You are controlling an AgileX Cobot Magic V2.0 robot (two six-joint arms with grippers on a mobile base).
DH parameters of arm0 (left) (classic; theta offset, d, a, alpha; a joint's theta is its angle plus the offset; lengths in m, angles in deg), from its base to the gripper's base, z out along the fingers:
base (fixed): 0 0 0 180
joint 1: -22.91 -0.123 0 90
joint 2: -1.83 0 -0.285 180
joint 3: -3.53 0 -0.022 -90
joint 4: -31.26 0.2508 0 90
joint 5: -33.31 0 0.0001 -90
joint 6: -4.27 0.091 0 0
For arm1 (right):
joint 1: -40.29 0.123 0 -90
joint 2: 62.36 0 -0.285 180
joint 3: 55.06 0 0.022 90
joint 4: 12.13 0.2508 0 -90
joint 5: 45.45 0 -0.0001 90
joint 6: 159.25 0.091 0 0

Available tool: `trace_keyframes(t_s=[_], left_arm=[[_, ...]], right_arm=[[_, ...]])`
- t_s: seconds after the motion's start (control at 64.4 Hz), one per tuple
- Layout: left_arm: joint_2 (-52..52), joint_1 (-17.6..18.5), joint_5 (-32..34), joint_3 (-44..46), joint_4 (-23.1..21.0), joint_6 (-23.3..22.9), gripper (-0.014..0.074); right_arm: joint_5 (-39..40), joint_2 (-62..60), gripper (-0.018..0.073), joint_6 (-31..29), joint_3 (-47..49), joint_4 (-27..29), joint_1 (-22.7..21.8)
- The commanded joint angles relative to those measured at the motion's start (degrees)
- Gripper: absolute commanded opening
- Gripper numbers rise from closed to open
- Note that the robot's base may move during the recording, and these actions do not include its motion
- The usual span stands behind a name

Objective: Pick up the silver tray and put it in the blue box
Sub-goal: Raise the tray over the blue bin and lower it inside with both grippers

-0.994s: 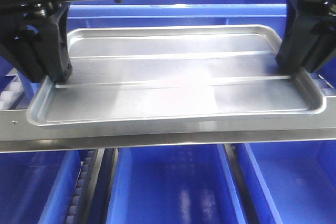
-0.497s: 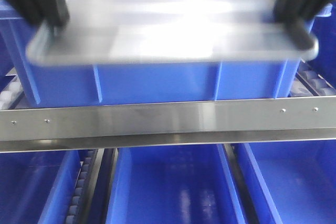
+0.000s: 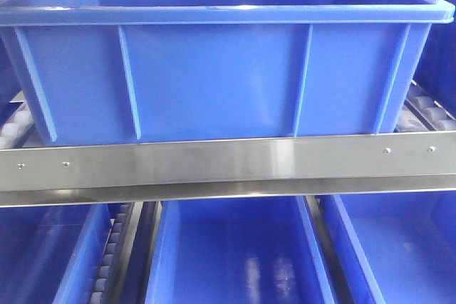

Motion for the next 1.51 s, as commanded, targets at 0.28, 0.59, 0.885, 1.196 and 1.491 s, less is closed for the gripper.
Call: trace_keyframes(t_s=[0.28,0.59,0.885,1.196,1.491], left_arm=[[7.3,-5.3,16.8,9.7,-19.8,10.5,-0.0015],[12.0,-5.9,19.7,9.7,-20.1,12.3,-0.0015],[14.2,-6.0,19.8,9.7,-19.8,12.3,-0.0015],[15.2,-6.1,19.7,9.7,-20.4,12.3,-0.0015],[15.2,-6.3,19.3,9.7,-20.4,12.3,-0.0015]], right_arm=[[15.3,12.9,0.0057,-17.1,14.1,26.1,-8.7],[15.7,17.9,0.0057,-21.3,14.2,32.2,-11.8],[15.5,18.0,0.0057,-21.3,14.2,32.2,-11.8],[15.5,18.0,0.0057,-21.3,14.2,32.2,-11.8],[15.4,18.0,0.0059,-21.3,14.2,32.2,-11.8]])
